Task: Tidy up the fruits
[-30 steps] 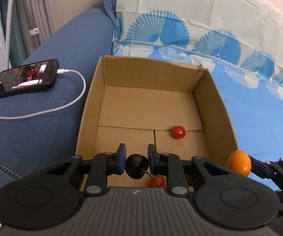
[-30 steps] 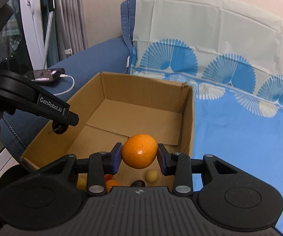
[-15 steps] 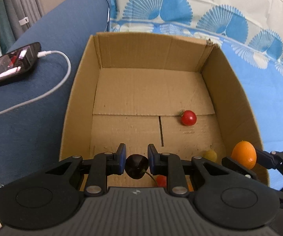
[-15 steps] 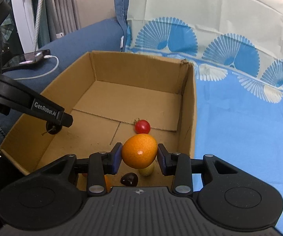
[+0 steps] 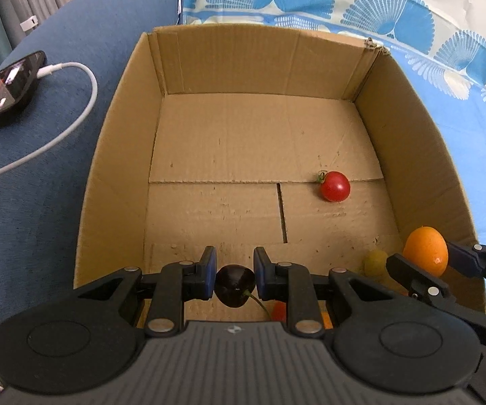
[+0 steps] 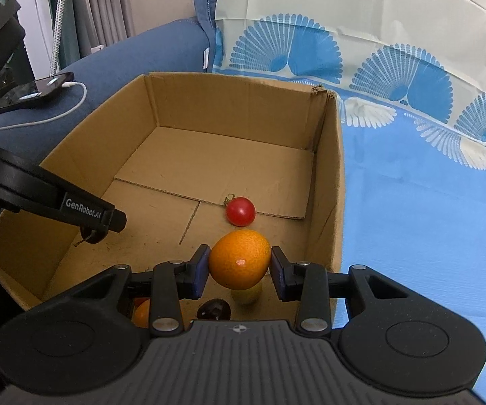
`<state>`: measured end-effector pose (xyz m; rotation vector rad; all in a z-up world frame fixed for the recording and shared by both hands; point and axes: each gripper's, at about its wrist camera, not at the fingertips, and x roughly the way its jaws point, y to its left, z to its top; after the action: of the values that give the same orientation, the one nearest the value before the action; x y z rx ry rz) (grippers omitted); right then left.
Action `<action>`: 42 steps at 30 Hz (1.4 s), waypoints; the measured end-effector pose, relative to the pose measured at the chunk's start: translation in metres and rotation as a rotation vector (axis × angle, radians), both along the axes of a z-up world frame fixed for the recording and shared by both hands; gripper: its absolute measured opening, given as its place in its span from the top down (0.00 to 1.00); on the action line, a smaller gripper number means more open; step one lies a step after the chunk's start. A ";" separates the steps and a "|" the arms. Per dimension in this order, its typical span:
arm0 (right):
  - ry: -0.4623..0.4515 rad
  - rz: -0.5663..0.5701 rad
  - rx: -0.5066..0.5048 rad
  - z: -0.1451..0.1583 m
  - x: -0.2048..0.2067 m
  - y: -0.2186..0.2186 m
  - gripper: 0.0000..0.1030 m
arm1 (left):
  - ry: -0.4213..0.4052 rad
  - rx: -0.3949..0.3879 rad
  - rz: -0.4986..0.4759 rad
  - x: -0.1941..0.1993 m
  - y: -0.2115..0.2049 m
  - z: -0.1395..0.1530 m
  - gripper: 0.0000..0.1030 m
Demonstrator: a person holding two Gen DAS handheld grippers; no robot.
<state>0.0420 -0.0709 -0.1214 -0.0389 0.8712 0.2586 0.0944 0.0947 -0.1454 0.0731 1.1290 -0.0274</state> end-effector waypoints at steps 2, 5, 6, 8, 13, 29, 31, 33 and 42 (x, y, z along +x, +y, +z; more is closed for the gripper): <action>0.005 -0.001 0.001 -0.002 0.001 0.000 0.62 | 0.007 0.003 0.001 0.001 0.000 -0.003 0.75; 0.011 -0.002 0.000 -0.004 0.002 0.000 0.62 | 0.012 0.010 0.000 0.003 0.000 -0.005 0.75; 0.013 -0.001 0.001 -0.004 0.002 0.000 0.62 | 0.013 0.010 0.000 0.003 0.000 -0.006 0.75; 0.011 0.001 -0.001 -0.004 0.003 0.000 0.62 | 0.018 0.014 -0.002 0.004 -0.001 -0.007 0.74; -0.006 -0.011 -0.003 0.000 0.003 0.001 0.51 | 0.009 0.021 0.009 0.005 0.000 -0.004 0.02; -0.128 -0.032 -0.052 0.046 -0.070 -0.004 0.10 | -0.073 0.041 -0.009 -0.067 -0.008 0.045 0.00; -0.137 -0.040 -0.049 0.051 -0.083 -0.006 0.09 | -0.089 0.041 -0.010 -0.081 -0.008 0.050 0.00; -0.151 -0.042 -0.049 0.056 -0.093 -0.006 0.09 | -0.103 0.043 -0.004 -0.095 -0.008 0.054 0.00; -0.200 -0.019 -0.047 0.076 -0.135 -0.006 0.07 | -0.167 0.031 0.038 -0.144 -0.005 0.072 0.00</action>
<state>-0.0927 -0.0768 -0.0449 -0.0985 0.6780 0.2122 -0.0499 0.0893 -0.0739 0.0800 0.9636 0.0293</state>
